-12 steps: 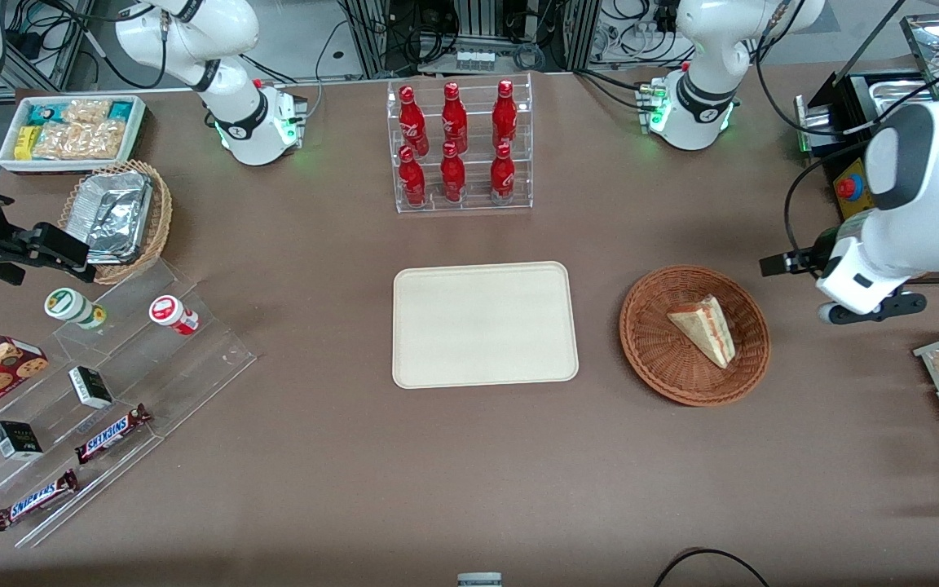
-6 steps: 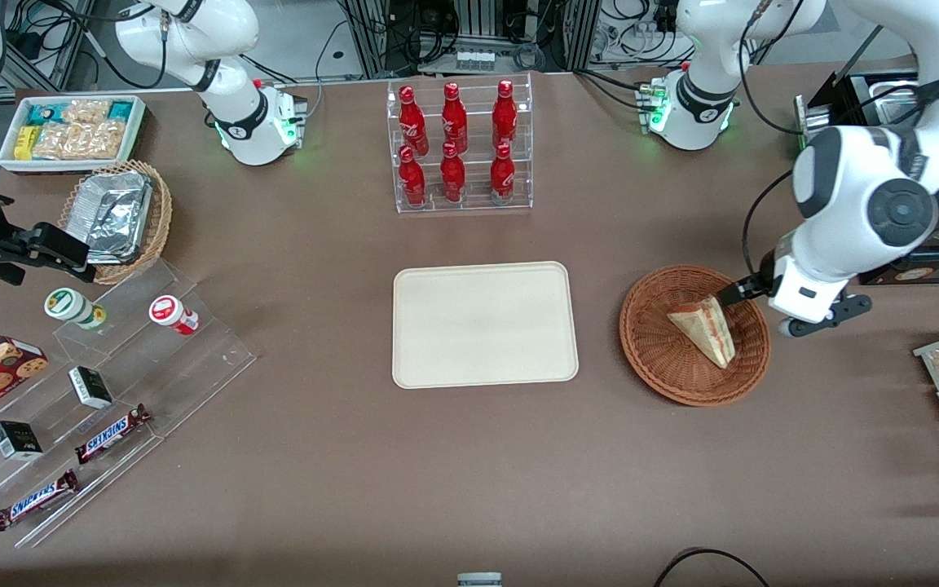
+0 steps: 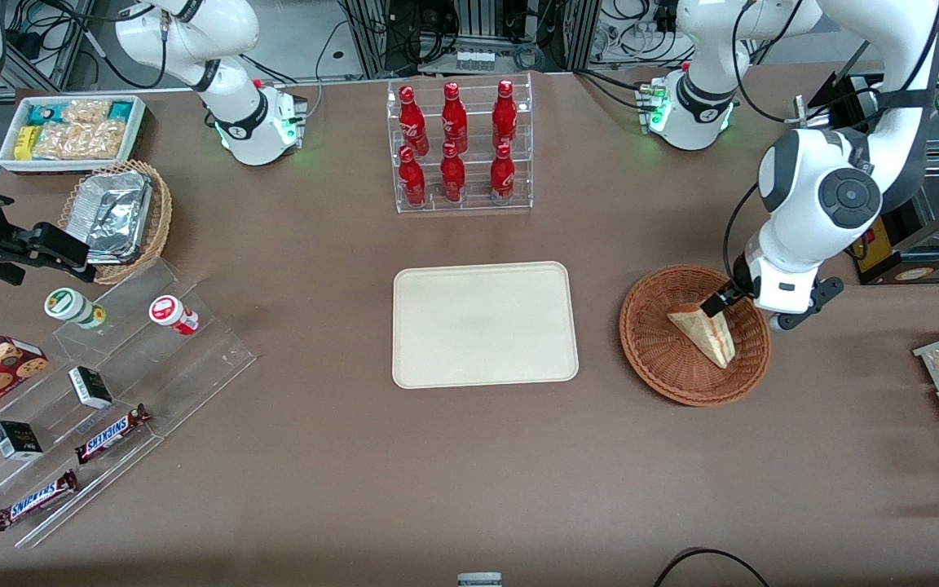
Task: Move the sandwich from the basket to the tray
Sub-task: 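Lower the left gripper and close it on the sandwich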
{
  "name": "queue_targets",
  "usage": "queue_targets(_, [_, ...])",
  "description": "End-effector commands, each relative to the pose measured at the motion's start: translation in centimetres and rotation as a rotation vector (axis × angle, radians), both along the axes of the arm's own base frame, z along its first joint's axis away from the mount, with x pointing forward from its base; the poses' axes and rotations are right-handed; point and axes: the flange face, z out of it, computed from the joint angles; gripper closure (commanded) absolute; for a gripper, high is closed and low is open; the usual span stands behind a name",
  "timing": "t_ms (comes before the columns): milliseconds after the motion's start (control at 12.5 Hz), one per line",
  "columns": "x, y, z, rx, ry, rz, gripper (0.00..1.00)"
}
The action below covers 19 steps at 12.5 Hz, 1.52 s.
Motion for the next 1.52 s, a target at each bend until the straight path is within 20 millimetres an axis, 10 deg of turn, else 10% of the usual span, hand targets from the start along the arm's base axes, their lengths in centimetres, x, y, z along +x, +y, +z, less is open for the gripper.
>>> queue_targets(0, [-0.5,-0.2,-2.4,-0.010,-0.031,0.081,0.00])
queue_targets(560, [0.2,-1.1,-8.0,-0.021,-0.015,0.156,0.01])
queue_targets(640, [0.2,-1.1,-8.0,-0.021,-0.014,0.156,0.17])
queue_targets(800, [0.2,-0.7,-7.7,-0.019,-0.010,0.145,0.86])
queue_targets(1440, [3.4,-2.9,1.9,0.032,0.170,0.036,0.94])
